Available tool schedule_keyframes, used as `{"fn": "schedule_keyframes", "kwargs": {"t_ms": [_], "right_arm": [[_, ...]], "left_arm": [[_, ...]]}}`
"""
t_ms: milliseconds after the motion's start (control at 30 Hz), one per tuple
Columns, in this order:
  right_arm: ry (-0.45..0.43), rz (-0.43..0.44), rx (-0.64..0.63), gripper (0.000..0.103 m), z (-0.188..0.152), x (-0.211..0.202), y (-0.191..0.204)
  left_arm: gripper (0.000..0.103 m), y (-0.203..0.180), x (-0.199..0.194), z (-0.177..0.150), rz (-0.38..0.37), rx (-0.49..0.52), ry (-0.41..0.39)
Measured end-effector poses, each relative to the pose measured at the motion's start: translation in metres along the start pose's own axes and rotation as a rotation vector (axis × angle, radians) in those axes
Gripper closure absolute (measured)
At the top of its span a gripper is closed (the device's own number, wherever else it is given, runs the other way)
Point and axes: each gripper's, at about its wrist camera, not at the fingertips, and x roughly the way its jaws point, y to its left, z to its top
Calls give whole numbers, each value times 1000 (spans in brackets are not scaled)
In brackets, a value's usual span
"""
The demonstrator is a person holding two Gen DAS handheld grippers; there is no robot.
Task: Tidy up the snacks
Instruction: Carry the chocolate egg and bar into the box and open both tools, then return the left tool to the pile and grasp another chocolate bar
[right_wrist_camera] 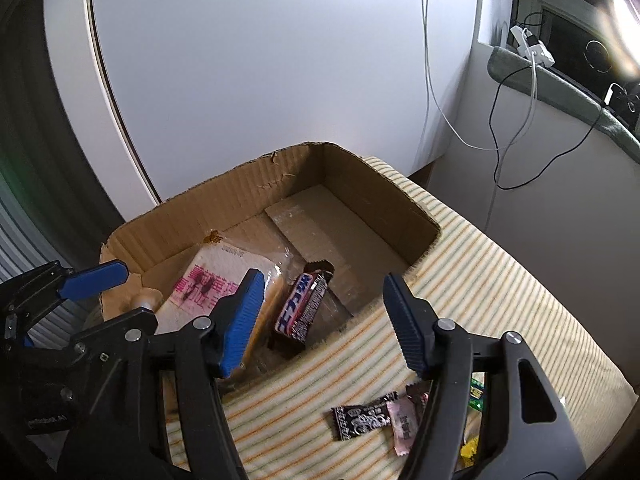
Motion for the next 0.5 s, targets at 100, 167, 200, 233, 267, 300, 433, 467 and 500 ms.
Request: {"fn": "schedule_keyframes", "kwargs": {"t_ms": [100,167,200,233,267,300,433,467,500], "right_arm": [[-3,-11,3,39,-4,-7,-5],[-11,-11,14,39,-7,-12,-9],[-16,-12,21,39,-9,-16,-11],[-21,-15,26,39,-10,-19,-13],[-27,-19,34,39,-12,-23,-16],[-33,-22,40,39,-13,-27,-19],[-73,-20,75,39,-23,-44,-30],[-84,-17,83,39,-26,-48,-34],[-93,-17,88,39,-29,-53,-37]], "left_arm": [[49,-5,-6,-2,-11,4,-7],[49,-10,-9,-2,-23,11,-11],[49,-12,-9,-1,-28,14,-12],[49,-15,-10,-1,-34,16,-14],[49,-17,-11,-1,-40,19,-15],[49,-19,-12,-2,-45,21,-16],[49,-30,-16,-5,-74,34,-30],[49,-34,-16,-6,-81,39,-30],[49,-36,-16,-6,-86,43,-29]]}}
